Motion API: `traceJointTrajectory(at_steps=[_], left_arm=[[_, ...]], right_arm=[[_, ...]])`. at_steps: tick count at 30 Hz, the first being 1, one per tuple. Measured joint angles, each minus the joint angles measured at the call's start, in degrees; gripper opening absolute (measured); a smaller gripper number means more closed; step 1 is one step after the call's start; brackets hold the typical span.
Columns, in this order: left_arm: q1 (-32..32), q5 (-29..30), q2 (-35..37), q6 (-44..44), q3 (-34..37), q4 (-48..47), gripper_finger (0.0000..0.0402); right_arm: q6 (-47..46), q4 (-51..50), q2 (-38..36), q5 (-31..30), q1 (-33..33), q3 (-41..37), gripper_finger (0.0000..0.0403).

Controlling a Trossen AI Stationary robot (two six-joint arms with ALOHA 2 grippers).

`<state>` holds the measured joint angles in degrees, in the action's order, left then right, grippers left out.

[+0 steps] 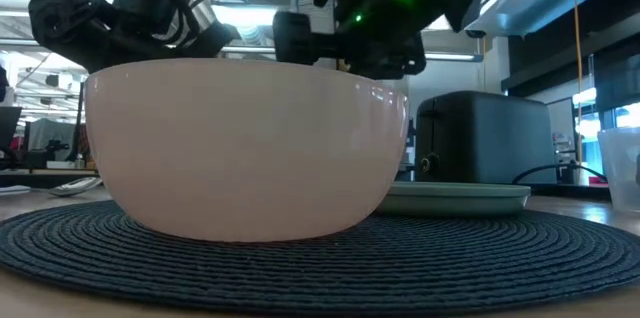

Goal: Arrange a breakfast setting
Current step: Pour the cereal from the yellow cereal box into the pink bowl

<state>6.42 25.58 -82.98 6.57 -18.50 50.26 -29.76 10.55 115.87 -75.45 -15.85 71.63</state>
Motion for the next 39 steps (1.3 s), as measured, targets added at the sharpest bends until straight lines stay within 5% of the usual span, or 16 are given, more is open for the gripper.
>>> traceJointTrajectory(at_steps=[7,13,30,39], left_arm=[[0.0,-0.48,0.0,0.0,0.0,1.85,0.0365],[-0.11,-1.46,0.0,0.0,0.0,1.26,0.0365],[-0.11,-1.07,0.0,-0.2,0.0,0.85,0.0365],[-0.11,-1.05,0.0,0.02,0.0,0.81,0.0365]], right_arm=[[-1.56,-0.38,0.88,-1.39,1.74,0.14,0.0395],[0.09,-4.31,0.88,-11.41,0.77,0.14,0.0395],[-9.95,-4.68,0.88,-7.87,6.1,0.11,0.039],[-9.25,-5.09,0.88,-6.8,6.94,0.09,0.0254]])
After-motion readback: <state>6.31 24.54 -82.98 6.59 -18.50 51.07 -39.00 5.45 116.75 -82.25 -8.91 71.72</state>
